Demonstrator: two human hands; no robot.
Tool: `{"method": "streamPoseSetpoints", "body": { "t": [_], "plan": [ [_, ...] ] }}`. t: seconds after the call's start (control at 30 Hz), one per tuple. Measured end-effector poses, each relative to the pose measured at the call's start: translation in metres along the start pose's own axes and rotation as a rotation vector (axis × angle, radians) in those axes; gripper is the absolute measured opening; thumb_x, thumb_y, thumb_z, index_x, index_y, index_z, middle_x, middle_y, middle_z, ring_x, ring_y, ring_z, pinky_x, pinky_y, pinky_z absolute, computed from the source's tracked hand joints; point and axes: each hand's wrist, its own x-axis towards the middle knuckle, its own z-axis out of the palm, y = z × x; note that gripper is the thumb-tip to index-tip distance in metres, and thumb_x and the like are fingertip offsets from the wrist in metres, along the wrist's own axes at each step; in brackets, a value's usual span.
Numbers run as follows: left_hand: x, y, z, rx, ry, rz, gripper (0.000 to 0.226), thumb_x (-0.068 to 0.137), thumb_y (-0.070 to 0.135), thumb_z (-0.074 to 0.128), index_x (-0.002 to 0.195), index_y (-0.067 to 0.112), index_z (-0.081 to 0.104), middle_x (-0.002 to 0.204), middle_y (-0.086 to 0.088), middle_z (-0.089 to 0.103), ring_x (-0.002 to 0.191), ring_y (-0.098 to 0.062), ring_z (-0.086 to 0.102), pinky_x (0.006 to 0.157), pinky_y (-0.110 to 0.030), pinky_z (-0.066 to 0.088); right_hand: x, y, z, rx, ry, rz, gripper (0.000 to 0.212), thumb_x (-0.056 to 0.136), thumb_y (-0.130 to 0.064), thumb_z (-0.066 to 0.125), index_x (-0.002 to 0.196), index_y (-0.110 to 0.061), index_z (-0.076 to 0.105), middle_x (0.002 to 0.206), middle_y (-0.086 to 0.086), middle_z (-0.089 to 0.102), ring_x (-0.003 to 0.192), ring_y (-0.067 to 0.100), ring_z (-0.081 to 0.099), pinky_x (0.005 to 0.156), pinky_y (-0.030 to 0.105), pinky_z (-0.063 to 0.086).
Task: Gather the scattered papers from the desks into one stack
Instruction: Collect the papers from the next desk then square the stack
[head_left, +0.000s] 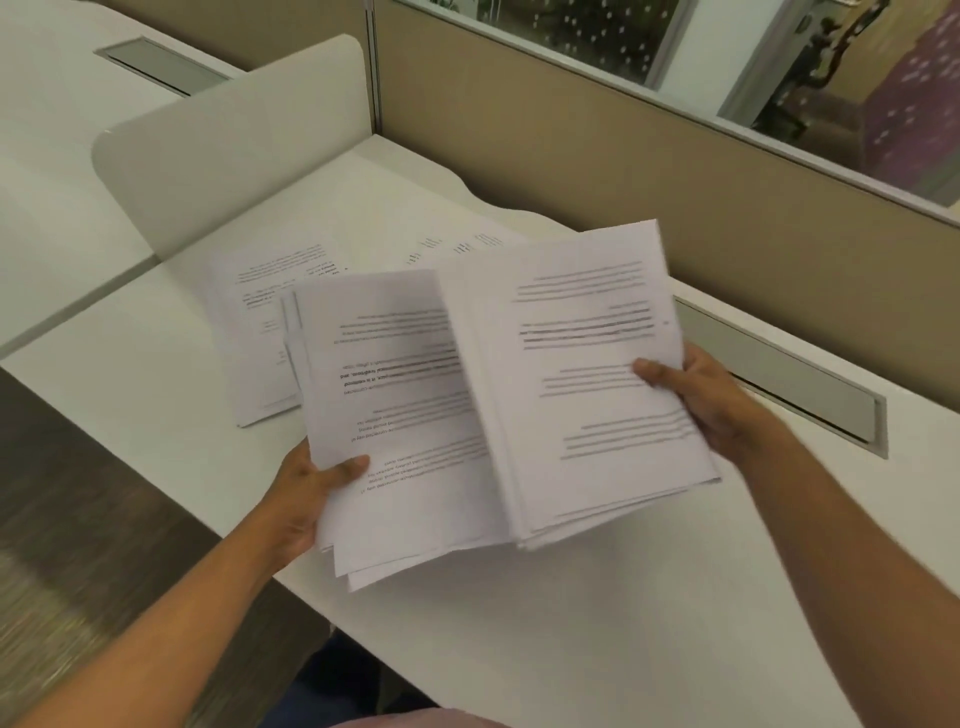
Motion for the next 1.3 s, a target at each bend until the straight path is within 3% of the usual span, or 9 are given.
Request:
{"method": "streamPoseSetpoints", "body": {
  "t": [0.13, 0.27, 0.47, 0.57, 0.7, 0.87, 1.0, 1.13, 1.3],
  "plan": [
    [0.000, 0.012, 0.019, 0.027, -0.051, 0.008, 0.054, 0.084, 0.019, 0.087, 0.136, 0.023, 0.074, 0.126, -0.010, 0.084, 0.112, -0.034, 0.081, 0.082, -0.046, 0.070, 0.005, 0.032, 0.092, -0.070, -0.009, -0.025, 0.024, 0.090, -0.010, 0.082, 0.113, -0.012, 0.074, 0.102, 0.004, 0.085, 0.084, 0.019, 0.082, 0.068, 0.028, 0.065],
    [-0.002, 0.023, 0.017, 0.025, -0.079, -0.001, 0.038, 0.090, 0.012, 0.083, 0.123, 0.031, 0.083, 0.124, -0.011, 0.084, 0.111, -0.034, 0.081, 0.079, -0.046, 0.069, 0.013, 0.043, 0.133, -0.155, 0.094, 0.022, 0.036, 0.085, -0.030, 0.090, 0.114, -0.017, 0.072, 0.102, -0.005, 0.084, 0.086, 0.015, 0.083, 0.069, 0.030, 0.066],
    [-0.003, 0.033, 0.005, 0.043, -0.055, -0.008, 0.045, 0.091, 0.008, 0.083, 0.133, 0.022, 0.077, 0.128, -0.012, 0.082, 0.116, -0.036, 0.079, 0.084, -0.047, 0.069, 0.019, 0.044, 0.154, 0.008, -0.310, 0.186, 0.039, 0.101, -0.013, 0.074, 0.139, -0.013, 0.065, 0.127, 0.007, 0.080, 0.116, 0.028, 0.078, 0.088, 0.037, 0.066],
    [-0.001, 0.041, -0.010, 0.012, 0.039, -0.035, 0.022, 0.103, 0.029, 0.071, 0.121, 0.031, 0.084, 0.124, -0.010, 0.084, 0.107, -0.029, 0.083, 0.080, -0.040, 0.069, 0.022, 0.049, 0.179, -0.057, -0.198, 0.032, 0.044, 0.098, -0.012, 0.078, 0.140, -0.011, 0.065, 0.129, 0.005, 0.079, 0.119, 0.028, 0.077, 0.097, 0.037, 0.063],
    [0.001, 0.059, -0.041, -0.016, 0.058, -0.055, 0.058, 0.078, 0.075, 0.077, 0.126, 0.043, 0.075, 0.119, 0.003, 0.086, 0.106, -0.024, 0.083, 0.083, -0.043, 0.069, 0.024, 0.056, 0.224, -0.174, -0.053, -0.118, 0.048, 0.095, -0.017, 0.082, 0.140, -0.013, 0.066, 0.131, 0.004, 0.078, 0.117, 0.025, 0.077, 0.098, 0.039, 0.063],
    [0.021, 0.073, -0.085, 0.168, 0.010, -0.002, 0.060, 0.078, 0.019, 0.088, 0.132, 0.032, 0.068, 0.121, 0.005, 0.085, 0.106, -0.021, 0.082, 0.075, -0.033, 0.070, 0.030, 0.064, 0.275, -0.319, 0.022, -0.175, 0.051, 0.098, -0.030, 0.078, 0.145, -0.019, 0.060, 0.139, -0.001, 0.072, 0.122, 0.018, 0.072, 0.100, 0.033, 0.061],
    [0.041, 0.080, -0.113, 0.143, 0.006, 0.011, 0.066, 0.077, 0.016, 0.089, 0.139, 0.025, 0.066, 0.124, -0.002, 0.084, 0.105, -0.025, 0.083, 0.076, -0.041, 0.071, 0.050, 0.068, 0.283, -0.455, 0.208, -0.089, 0.035, 0.104, -0.044, 0.067, 0.120, -0.013, 0.072, 0.115, 0.000, 0.077, 0.096, 0.010, 0.068, 0.084, 0.032, 0.052],
    [0.060, 0.086, -0.134, 0.127, -0.005, 0.008, 0.065, 0.076, 0.015, 0.088, 0.137, 0.025, 0.067, 0.123, -0.001, 0.084, 0.103, -0.025, 0.084, 0.073, -0.041, 0.071, 0.079, 0.076, 0.261, -0.807, 0.453, 0.313, 0.069, 0.094, -0.052, 0.075, 0.141, -0.005, 0.056, 0.145, 0.018, 0.049, 0.137, 0.037, 0.046, 0.107, 0.048, 0.049],
    [0.086, 0.098, -0.159, 0.159, -0.045, -0.019, 0.065, 0.079, 0.017, 0.087, 0.140, 0.028, 0.065, 0.122, 0.000, 0.084, 0.104, -0.027, 0.083, 0.077, -0.045, 0.071, 0.101, 0.080, 0.273, -0.881, 0.568, 0.530, 0.099, 0.074, -0.038, 0.096, 0.147, -0.004, 0.038, 0.152, 0.019, 0.039, 0.141, 0.038, 0.043, 0.107, 0.049, 0.049]
  ]
}}
